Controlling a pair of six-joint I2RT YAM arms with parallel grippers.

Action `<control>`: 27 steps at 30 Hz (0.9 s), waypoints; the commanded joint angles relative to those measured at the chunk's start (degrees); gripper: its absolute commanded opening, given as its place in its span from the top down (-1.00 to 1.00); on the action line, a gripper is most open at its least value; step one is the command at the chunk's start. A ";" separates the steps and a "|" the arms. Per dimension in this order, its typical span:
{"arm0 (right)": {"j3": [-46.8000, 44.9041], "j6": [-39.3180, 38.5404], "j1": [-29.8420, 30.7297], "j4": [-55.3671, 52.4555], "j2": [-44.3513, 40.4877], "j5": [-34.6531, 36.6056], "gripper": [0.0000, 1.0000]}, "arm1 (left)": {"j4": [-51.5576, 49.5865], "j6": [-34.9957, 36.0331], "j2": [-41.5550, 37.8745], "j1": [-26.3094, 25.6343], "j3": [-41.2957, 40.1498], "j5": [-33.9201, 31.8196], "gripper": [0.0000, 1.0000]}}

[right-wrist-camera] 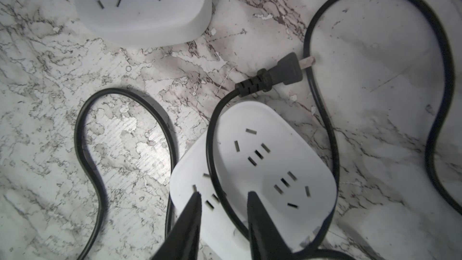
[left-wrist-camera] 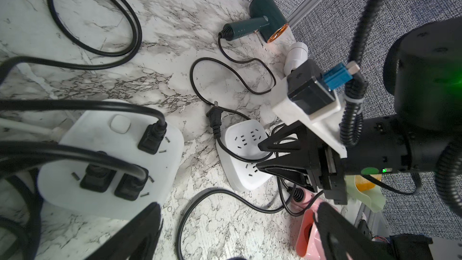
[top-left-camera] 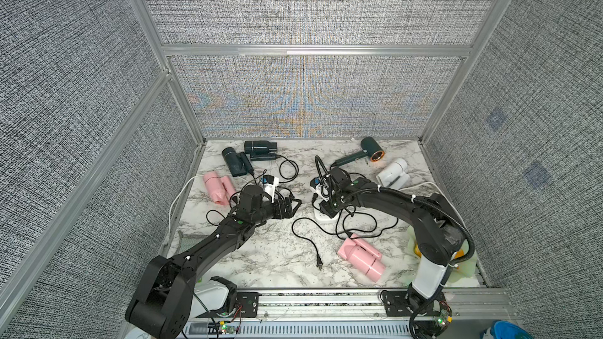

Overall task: Charge the blow dryers
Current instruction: Adjust the charging cable at the center of the board.

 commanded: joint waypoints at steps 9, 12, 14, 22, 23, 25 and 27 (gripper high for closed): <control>1.70 -2.07 0.53 -2.78 2.09 3.13 0.32 | 2.57 -0.13 0.28 -0.02 -0.17 1.14 -0.96; 2.08 -2.49 0.79 -3.11 2.54 4.33 0.35 | 2.90 -0.31 0.33 -0.01 -0.33 1.31 -0.96; 2.17 -2.79 0.96 -3.15 2.61 4.74 0.39 | 3.06 -0.49 0.18 -0.02 -0.50 1.40 -0.95; 2.28 -3.62 1.41 -1.20 2.16 7.61 0.75 | 3.25 -0.66 -0.08 -0.01 -0.85 1.42 -0.95; 2.17 -3.79 1.34 -0.70 1.96 8.05 0.82 | 3.16 -0.71 -0.10 -0.01 -0.86 1.40 -0.95; 2.08 -3.88 1.32 0.57 1.68 8.96 0.87 | 3.07 -0.65 -0.28 -0.03 -0.85 1.40 -0.95; 2.16 -3.86 1.11 2.11 1.35 9.87 0.90 | 3.17 -0.75 -0.48 0.01 -0.95 1.32 -0.95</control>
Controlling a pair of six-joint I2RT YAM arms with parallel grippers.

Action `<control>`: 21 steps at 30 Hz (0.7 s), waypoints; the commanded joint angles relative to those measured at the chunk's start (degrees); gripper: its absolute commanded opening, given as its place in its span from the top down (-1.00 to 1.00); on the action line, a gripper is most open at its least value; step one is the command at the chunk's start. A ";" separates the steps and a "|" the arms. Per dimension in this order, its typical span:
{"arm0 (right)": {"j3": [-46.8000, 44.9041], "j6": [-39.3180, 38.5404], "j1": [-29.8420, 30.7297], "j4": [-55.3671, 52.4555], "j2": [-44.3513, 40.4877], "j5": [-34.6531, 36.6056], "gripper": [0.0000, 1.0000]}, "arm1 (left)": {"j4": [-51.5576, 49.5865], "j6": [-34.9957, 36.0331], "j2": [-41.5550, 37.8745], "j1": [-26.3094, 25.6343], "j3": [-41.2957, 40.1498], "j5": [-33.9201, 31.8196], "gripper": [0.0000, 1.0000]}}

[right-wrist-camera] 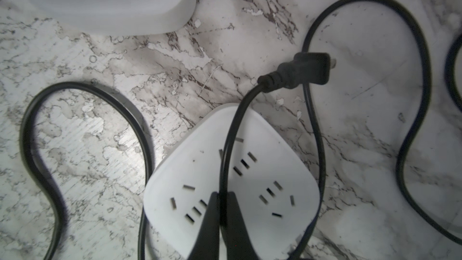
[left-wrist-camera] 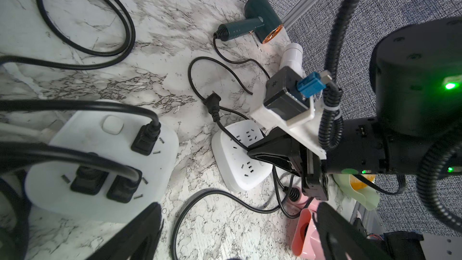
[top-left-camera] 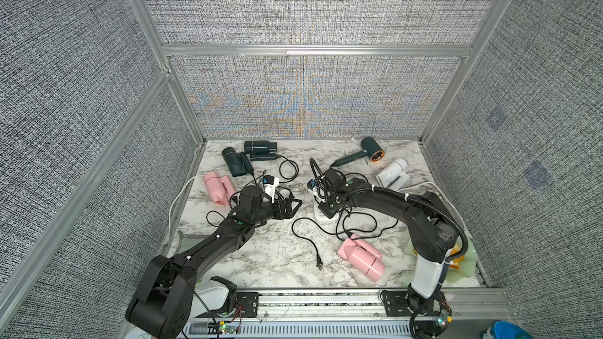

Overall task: Charge the blow dryers
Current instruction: Adjust the charging cable at the center of the board.

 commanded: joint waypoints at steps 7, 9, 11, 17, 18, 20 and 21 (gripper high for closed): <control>5.41 -1.09 -2.67 3.70 0.98 4.37 0.91 | 1.08 -0.38 -1.52 -0.12 -0.77 0.47 -0.95; 7.59 -1.18 -3.88 3.80 1.67 4.75 0.90 | 0.99 -0.47 -2.21 -0.10 -1.20 0.22 -0.95; 10.00 -1.10 -5.10 3.75 2.63 5.32 0.91 | 0.89 -0.45 -2.82 -0.08 -1.54 -0.03 -0.95; 18.30 1.02 -7.25 4.23 7.38 7.00 0.91 | 1.32 -0.73 -3.11 -0.08 -2.01 0.02 -0.95; 19.62 1.41 -7.21 4.40 8.42 7.40 0.91 | 1.37 -0.82 -3.12 -0.10 -2.01 0.09 -0.95; 21.85 2.08 -7.00 4.19 10.28 7.75 0.91 | 1.37 -0.89 -3.25 -0.11 -2.01 0.17 -0.95; 22.84 2.35 -6.73 4.19 11.25 7.79 0.91 | 1.33 -0.89 -3.34 -0.12 -2.01 0.07 -0.95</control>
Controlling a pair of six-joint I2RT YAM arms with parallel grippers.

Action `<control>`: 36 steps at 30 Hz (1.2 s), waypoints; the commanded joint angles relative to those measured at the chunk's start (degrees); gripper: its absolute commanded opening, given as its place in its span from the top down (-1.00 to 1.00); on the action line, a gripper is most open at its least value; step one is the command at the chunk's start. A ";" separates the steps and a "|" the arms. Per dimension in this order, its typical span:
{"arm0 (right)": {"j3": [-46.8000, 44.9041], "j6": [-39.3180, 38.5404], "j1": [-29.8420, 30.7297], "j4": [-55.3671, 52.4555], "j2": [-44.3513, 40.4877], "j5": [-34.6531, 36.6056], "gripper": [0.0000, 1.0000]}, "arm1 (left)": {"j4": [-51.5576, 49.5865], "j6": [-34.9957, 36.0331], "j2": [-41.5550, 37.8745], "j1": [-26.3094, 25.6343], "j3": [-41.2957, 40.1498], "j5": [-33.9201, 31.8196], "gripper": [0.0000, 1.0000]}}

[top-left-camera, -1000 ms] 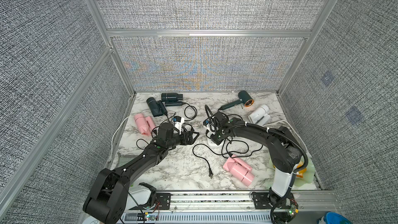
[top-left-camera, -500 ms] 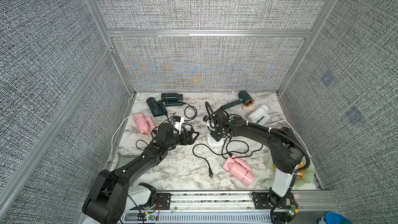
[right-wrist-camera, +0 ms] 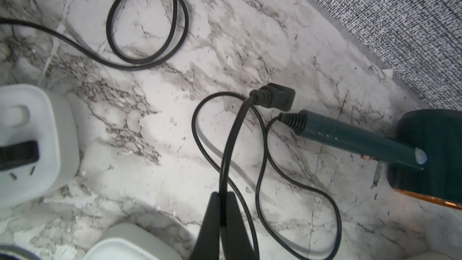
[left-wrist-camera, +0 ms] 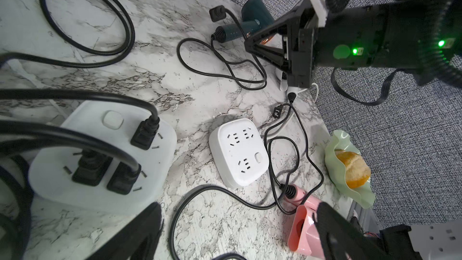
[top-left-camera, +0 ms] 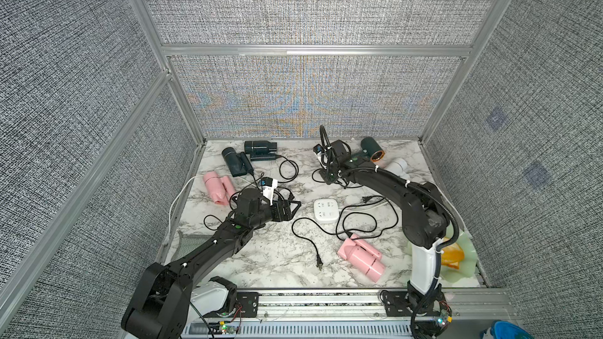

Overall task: Charge the blow dryers
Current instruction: Adjust the charging cable at the center of the board.

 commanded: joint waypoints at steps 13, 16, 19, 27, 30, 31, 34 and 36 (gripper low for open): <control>9.56 3.83 3.01 -2.03 13.09 0.75 0.85 | 2.67 -0.67 0.29 -0.07 -0.85 0.67 -0.95; 10.98 4.24 2.95 -2.53 14.57 0.47 0.81 | 3.07 -0.74 0.55 -0.08 -0.68 0.82 -0.94; 12.39 5.03 3.01 -3.50 15.23 0.28 0.65 | 3.56 -0.99 1.18 -0.08 -0.28 1.46 -0.94; -2.62 9.81 2.74 3.56 1.25 -2.56 -0.15 | 5.34 -1.24 1.96 -1.06 -0.24 2.53 -0.93; -11.78 13.22 2.50 7.02 -6.28 -1.76 -0.18 | 6.84 -0.46 2.61 -2.55 0.18 3.73 -0.93; -14.39 14.60 2.25 8.08 -8.81 -1.43 -0.18 | 7.07 -0.16 2.79 -3.10 0.40 3.89 -0.93; -23.65 18.58 1.05 10.48 -16.47 -1.04 -0.16 | 7.17 0.58 3.90 -4.51 1.23 3.91 -0.93; -30.09 21.18 0.27 12.01 -21.99 -1.13 -0.13 | 7.17 0.75 4.71 -4.89 1.85 3.91 -0.93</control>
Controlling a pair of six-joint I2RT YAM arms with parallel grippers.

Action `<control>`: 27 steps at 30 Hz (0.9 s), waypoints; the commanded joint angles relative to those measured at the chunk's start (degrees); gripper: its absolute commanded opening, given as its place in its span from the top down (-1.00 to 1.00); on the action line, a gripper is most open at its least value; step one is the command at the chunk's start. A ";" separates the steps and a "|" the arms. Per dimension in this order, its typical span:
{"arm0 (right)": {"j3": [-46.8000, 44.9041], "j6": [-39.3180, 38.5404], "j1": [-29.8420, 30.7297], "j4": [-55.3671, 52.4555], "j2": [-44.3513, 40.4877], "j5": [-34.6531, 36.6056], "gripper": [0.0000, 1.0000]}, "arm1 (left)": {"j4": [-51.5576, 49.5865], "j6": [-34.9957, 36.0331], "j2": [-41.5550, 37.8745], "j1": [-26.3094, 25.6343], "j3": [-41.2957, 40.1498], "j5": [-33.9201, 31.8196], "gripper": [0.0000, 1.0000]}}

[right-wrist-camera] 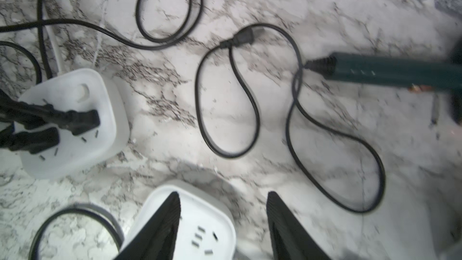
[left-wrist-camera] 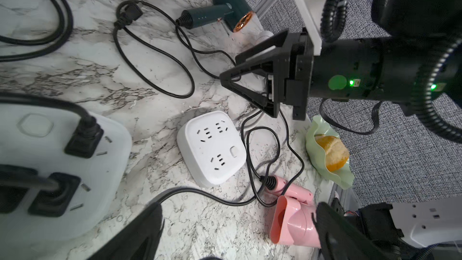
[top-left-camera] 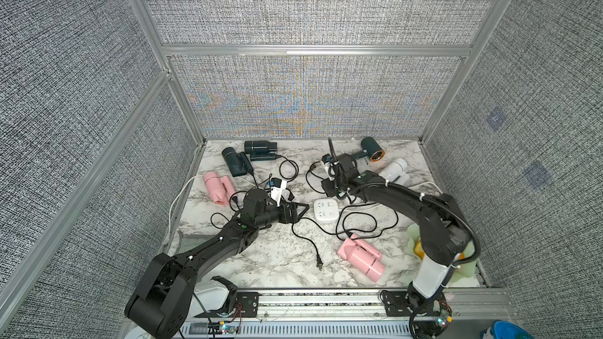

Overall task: Charge the blow dryers
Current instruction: Pick up the charging cable from the center of the board.

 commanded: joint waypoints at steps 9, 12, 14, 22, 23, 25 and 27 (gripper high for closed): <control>-25.65 16.49 -5.17 6.70 -21.83 2.62 0.21 | 4.62 0.91 3.43 -1.93 2.01 0.57 -0.93; -30.05 19.07 -7.58 7.15 -25.77 2.53 0.23 | 3.78 1.37 3.77 -2.51 2.62 0.00 -0.95; -32.47 19.81 -9.71 7.57 -27.73 1.52 0.25 | 3.53 1.54 3.64 -2.70 2.96 -0.33 -0.96; -36.01 20.53 -19.19 7.60 -29.11 -2.79 0.26 | 3.89 1.17 3.84 -3.52 3.72 -1.23 -0.96; -36.14 20.48 -19.97 7.56 -29.19 -2.71 0.26 | 3.54 1.29 3.78 -3.57 3.77 -1.28 -0.96; -36.23 20.60 -21.24 7.01 -29.15 -1.78 0.26 | 3.09 1.54 3.40 -3.66 3.86 -1.51 -0.96; -36.42 20.55 -22.90 7.01 -28.84 -1.93 0.26 | 2.78 1.65 3.25 -3.75 3.94 -2.00 -0.96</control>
